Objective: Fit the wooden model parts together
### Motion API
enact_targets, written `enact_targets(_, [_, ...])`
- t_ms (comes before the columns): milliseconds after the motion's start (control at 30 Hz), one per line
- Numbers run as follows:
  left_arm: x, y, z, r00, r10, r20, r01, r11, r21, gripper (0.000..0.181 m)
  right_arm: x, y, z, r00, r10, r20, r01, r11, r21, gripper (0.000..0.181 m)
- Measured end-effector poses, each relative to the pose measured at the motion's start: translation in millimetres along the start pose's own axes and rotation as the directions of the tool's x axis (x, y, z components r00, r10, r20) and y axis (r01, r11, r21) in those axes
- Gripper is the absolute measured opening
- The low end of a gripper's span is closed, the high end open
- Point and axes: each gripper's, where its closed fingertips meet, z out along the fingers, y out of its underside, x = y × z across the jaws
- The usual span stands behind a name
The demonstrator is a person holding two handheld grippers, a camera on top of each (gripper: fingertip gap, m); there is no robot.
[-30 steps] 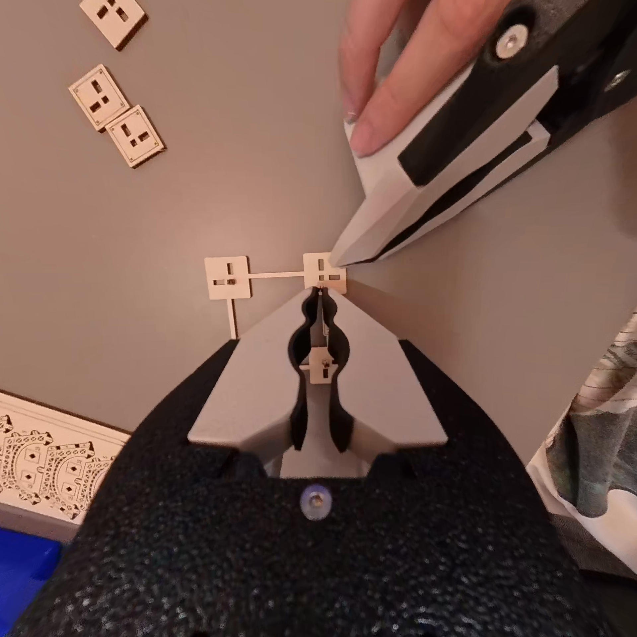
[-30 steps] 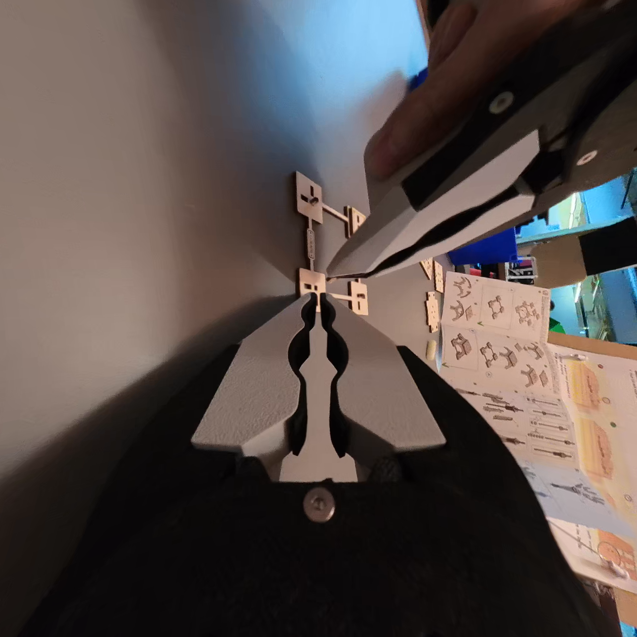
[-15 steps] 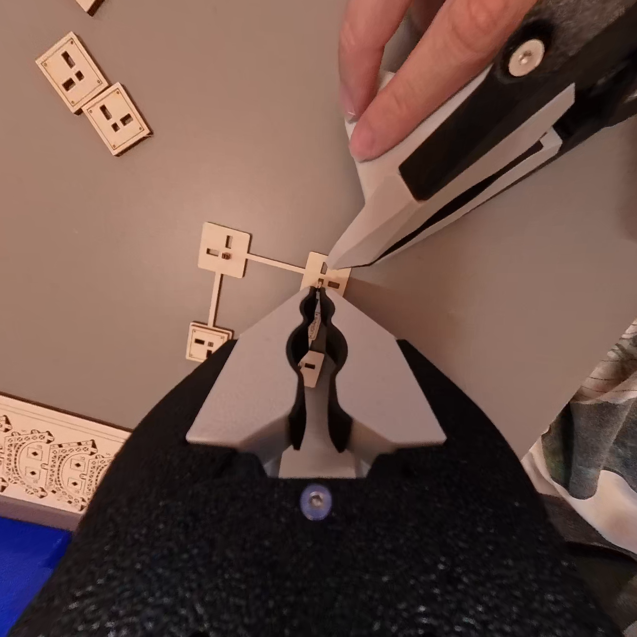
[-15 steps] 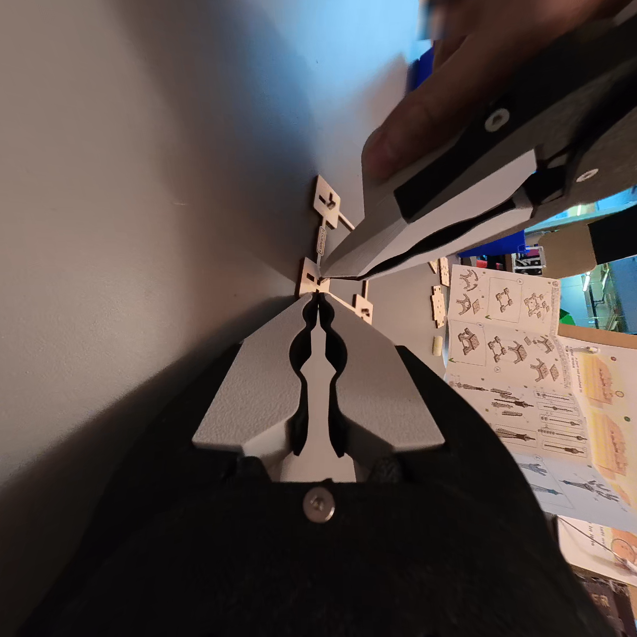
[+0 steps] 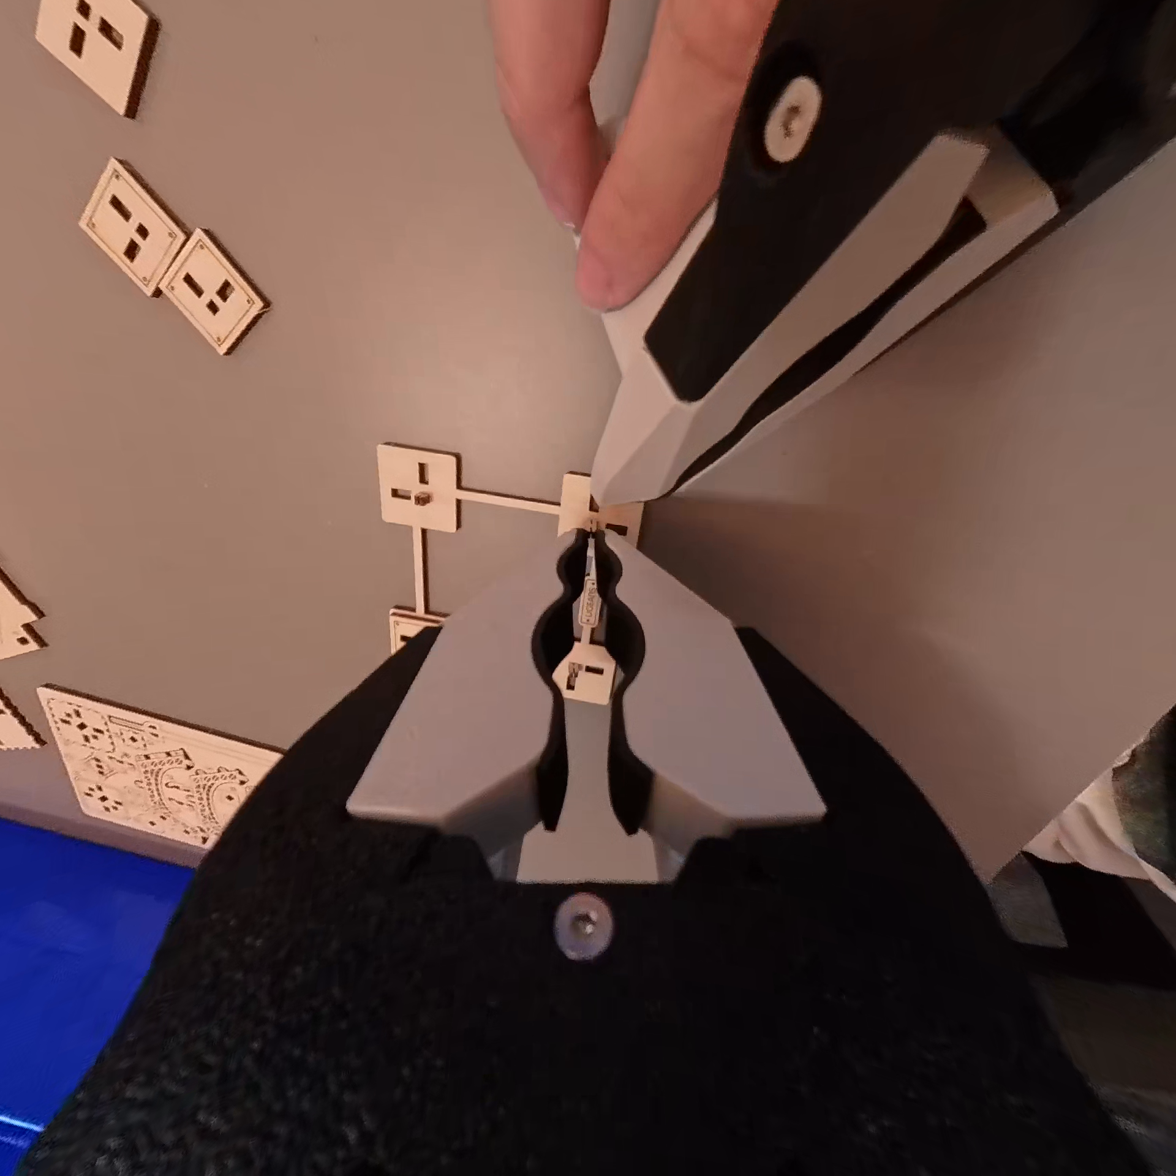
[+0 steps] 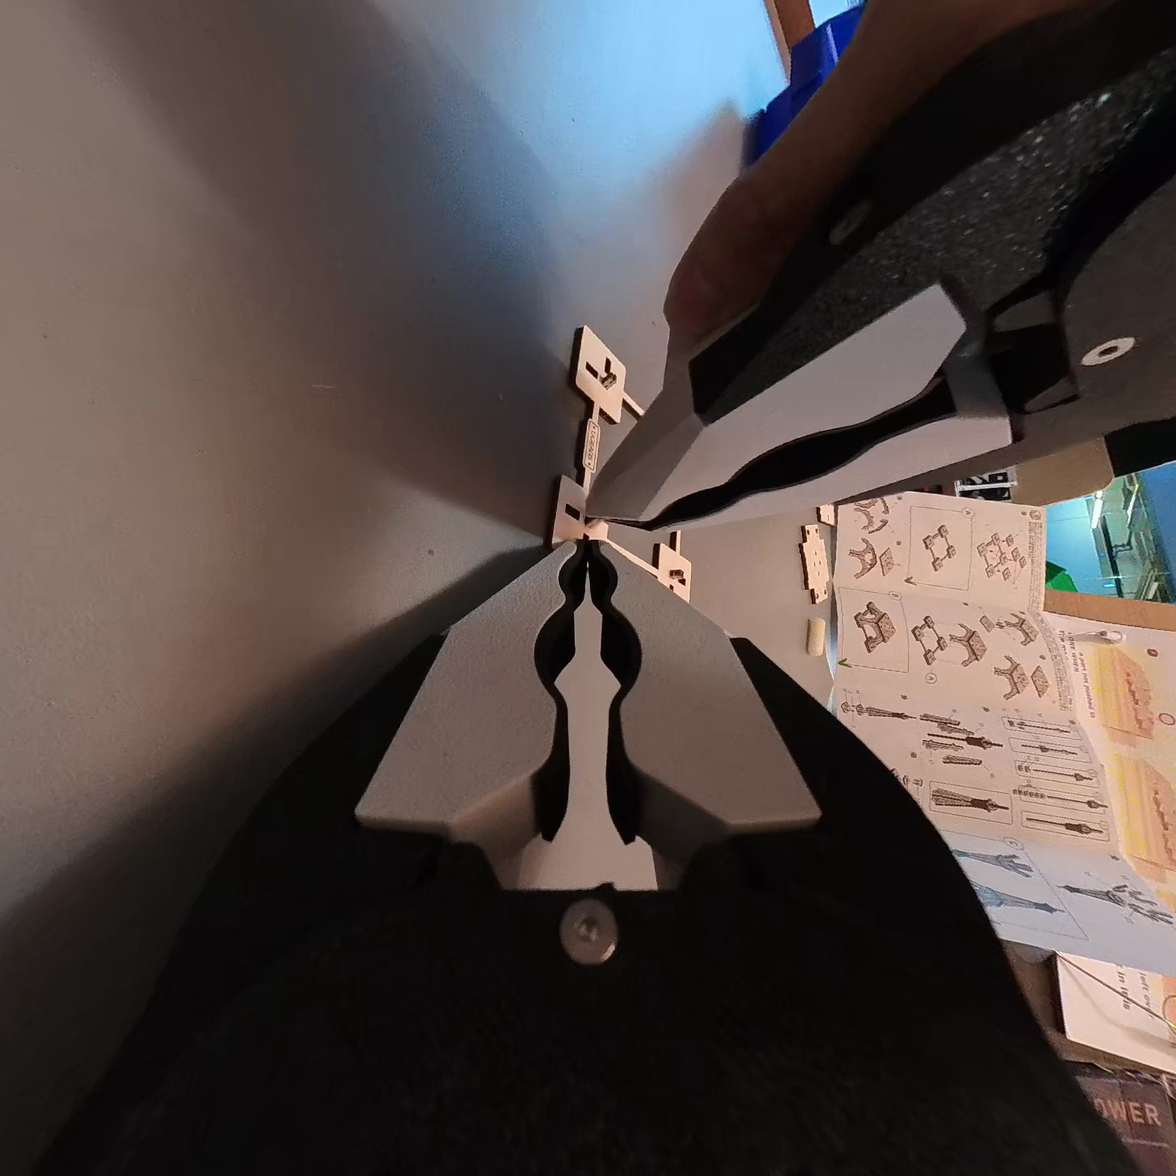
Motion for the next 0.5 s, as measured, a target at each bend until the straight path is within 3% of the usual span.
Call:
enact_targets(33, [0.0, 0.1, 0.1, 1.000, 0.006, 0.003, -0.006, 1.000, -0.003, 0.000, 0.0, 0.0, 0.1, 1.000, -0.002, -0.001, 0.002, 1.000, -0.001, 0.000])
enact_targets(500, [0.1, 2.0, -0.4, 0.992, 0.118, -0.049, -0.125, 0.975, -0.184, 0.000, -0.4, -0.2, 0.7, 1.000, -0.001, 0.001, 0.001, 1.000, 0.005, 0.000])
